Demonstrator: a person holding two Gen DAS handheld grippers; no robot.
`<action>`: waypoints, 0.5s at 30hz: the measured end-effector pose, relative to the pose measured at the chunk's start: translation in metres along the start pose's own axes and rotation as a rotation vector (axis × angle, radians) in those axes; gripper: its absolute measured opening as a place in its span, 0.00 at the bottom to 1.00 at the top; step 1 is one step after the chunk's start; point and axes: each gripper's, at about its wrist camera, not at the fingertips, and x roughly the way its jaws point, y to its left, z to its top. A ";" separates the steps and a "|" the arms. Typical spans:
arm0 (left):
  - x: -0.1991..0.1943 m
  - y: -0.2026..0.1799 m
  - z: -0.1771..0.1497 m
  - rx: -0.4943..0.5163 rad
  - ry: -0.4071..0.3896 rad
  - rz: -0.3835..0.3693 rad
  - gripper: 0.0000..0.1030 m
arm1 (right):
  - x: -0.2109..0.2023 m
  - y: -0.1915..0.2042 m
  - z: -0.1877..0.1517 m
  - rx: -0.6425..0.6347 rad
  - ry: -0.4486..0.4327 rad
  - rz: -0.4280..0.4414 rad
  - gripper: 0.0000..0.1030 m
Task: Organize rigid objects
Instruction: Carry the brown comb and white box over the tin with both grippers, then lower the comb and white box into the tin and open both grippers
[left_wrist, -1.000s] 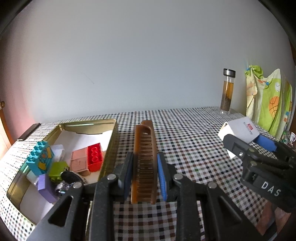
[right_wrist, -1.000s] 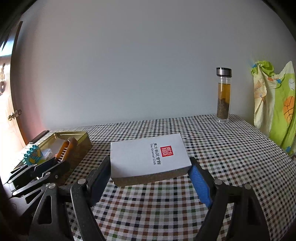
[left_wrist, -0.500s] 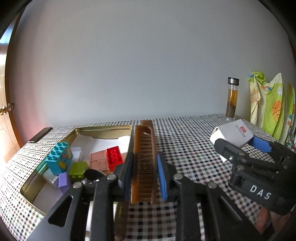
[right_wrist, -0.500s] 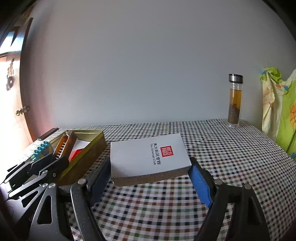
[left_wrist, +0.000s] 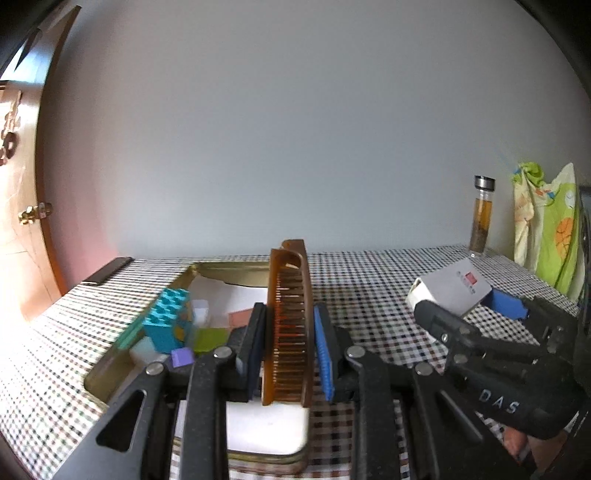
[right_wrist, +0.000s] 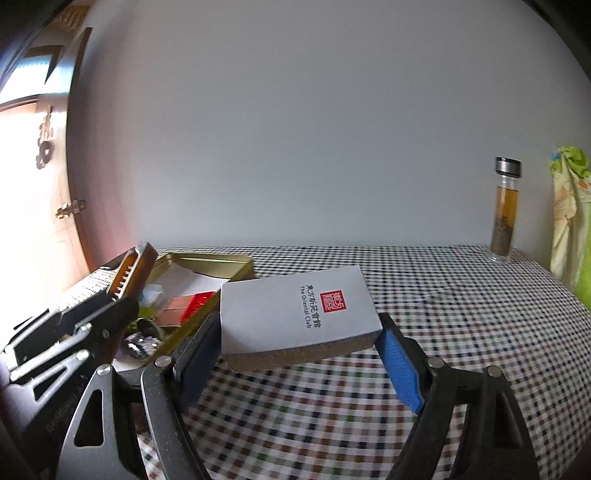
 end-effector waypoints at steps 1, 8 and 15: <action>-0.001 0.006 0.002 -0.006 0.000 0.006 0.23 | 0.001 0.003 0.001 0.000 0.002 0.011 0.80; 0.008 0.045 0.016 -0.042 0.054 0.084 0.23 | 0.014 0.030 0.030 -0.030 -0.004 0.101 0.80; 0.026 0.077 0.022 -0.061 0.131 0.146 0.23 | 0.038 0.066 0.051 -0.072 0.033 0.186 0.80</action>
